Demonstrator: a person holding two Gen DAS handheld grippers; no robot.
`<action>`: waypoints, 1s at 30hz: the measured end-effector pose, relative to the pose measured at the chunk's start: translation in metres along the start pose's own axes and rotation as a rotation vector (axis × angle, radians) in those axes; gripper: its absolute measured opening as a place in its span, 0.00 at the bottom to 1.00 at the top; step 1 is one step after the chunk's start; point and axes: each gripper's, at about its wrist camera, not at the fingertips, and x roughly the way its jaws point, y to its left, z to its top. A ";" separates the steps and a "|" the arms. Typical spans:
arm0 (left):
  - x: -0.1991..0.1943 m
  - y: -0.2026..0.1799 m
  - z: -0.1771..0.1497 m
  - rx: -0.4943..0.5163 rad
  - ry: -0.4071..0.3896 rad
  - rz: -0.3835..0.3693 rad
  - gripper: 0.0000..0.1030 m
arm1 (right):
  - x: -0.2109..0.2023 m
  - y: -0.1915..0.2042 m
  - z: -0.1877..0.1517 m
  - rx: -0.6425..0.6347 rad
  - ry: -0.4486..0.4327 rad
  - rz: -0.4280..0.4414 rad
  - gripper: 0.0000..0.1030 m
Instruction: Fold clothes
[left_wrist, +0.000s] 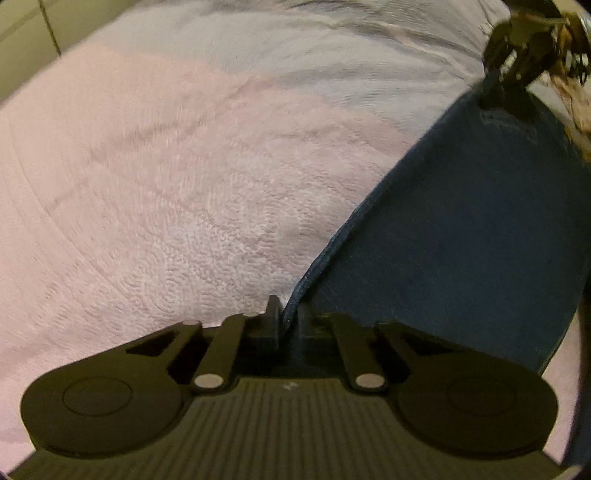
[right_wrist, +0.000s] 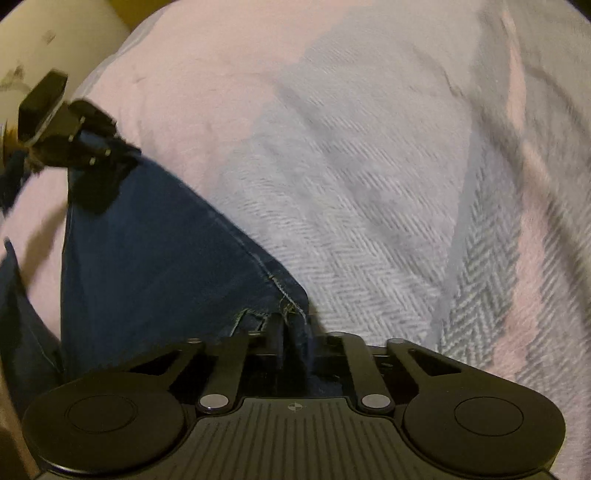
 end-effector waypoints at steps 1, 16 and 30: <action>-0.009 -0.007 -0.001 0.011 -0.016 0.025 0.03 | -0.009 0.012 -0.003 -0.031 -0.019 -0.036 0.07; -0.226 -0.167 -0.114 -0.362 -0.245 0.155 0.01 | -0.130 0.233 -0.102 -0.370 -0.136 -0.445 0.02; -0.228 -0.239 -0.230 -0.978 -0.138 -0.017 0.27 | -0.091 0.292 -0.211 0.386 0.120 -0.427 0.46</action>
